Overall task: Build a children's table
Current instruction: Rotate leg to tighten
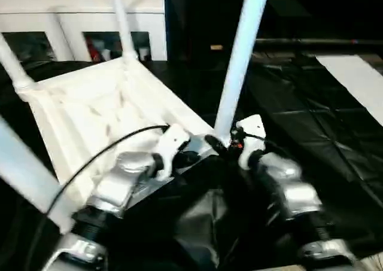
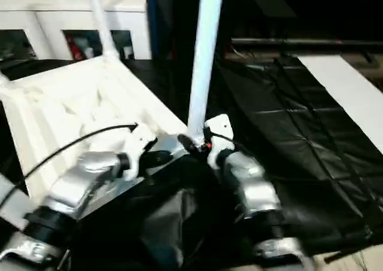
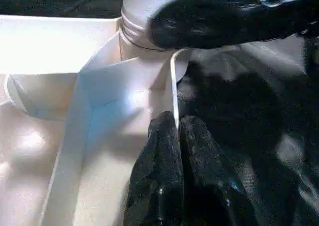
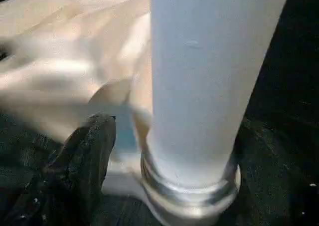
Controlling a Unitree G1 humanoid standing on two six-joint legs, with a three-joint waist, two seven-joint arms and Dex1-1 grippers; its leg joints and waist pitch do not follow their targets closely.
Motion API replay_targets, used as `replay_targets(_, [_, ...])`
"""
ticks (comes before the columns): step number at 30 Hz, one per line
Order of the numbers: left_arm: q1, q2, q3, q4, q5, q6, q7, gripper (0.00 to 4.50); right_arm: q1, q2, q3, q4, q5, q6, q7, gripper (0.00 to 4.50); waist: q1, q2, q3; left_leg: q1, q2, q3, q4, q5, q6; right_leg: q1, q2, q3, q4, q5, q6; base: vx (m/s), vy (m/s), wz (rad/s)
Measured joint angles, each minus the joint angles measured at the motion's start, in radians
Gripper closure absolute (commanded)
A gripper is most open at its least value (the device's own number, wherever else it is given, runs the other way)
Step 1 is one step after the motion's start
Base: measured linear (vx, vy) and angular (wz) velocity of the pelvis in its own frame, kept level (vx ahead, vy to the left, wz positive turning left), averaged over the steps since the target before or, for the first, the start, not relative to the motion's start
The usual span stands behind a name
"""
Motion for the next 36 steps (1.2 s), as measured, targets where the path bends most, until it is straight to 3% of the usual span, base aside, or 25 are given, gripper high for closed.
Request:
replay_targets(5, [0.009,0.057,-0.002,-0.006,-0.039,-0.021,-0.125,4.50,0.028,-0.112,0.022,-0.059,0.035,0.021,0.209,0.62,0.007,0.002,0.001,-0.001,0.001,0.001,0.001,0.000,0.000,0.001,0.000,0.001,-0.001,-0.001,0.000,0.000,0.000,0.00])
replay_targets(14, [0.033,0.102,-0.018,-0.034,-0.075,-0.020,-0.240,4.50,0.027,-0.125,0.045,-0.051,0.057,0.028,0.321,0.62,0.012,0.003,0.001,-0.003,0.001,0.002,0.003,0.000,0.000,0.001,-0.001,0.001,-0.001,-0.001,0.000,0.000,0.000,0.00])
replay_targets(17, [0.035,0.107,-0.018,-0.034,-0.076,-0.020,-0.262,4.50,0.027,-0.130,0.053,-0.051,0.059,0.039,0.340,0.98,0.012,0.004,0.002,-0.003,0.001,0.002,0.003,0.000,0.000,0.001,-0.001,0.001,0.000,-0.001,0.000,0.000,0.000,0.00])
replay_targets(24, [0.045,0.127,-0.018,-0.048,-0.078,-0.019,-0.273,4.50,0.016,-0.135,0.052,-0.021,0.058,0.034,0.358,1.45,0.012,0.004,0.002,-0.003,0.001,0.002,0.003,0.000,0.000,0.001,-0.001,0.001,0.000,-0.001,0.000,0.000,0.000,0.00])
replay_targets(26, [0.048,0.132,-0.018,-0.054,-0.078,-0.019,-0.273,4.50,0.014,-0.134,0.054,-0.014,0.058,0.022,0.365,1.77,0.012,0.004,0.002,-0.003,0.001,0.002,0.003,0.000,0.000,0.001,-0.001,0.001,0.000,-0.001,0.000,0.000,0.000,0.00])
replay_targets(32, [0.051,0.131,-0.015,-0.054,-0.081,-0.016,-0.270,4.50,0.013,-0.127,0.055,-0.001,0.057,0.007,0.356,1.90,0.010,0.004,0.002,-0.002,0.001,0.002,0.003,0.000,0.000,0.001,-0.001,0.001,0.000,0.000,0.000,0.000,0.000,0.00])
replay_targets(36, [0.037,0.093,0.005,-0.022,-0.069,-0.014,-0.197,4.50,-0.012,-0.058,0.026,0.071,0.050,-0.024,0.230,1.91,-0.001,0.005,0.002,0.001,0.001,0.002,0.004,0.000,0.000,0.003,-0.001,0.001,0.001,0.002,-0.003,0.000,0.000,0.00])
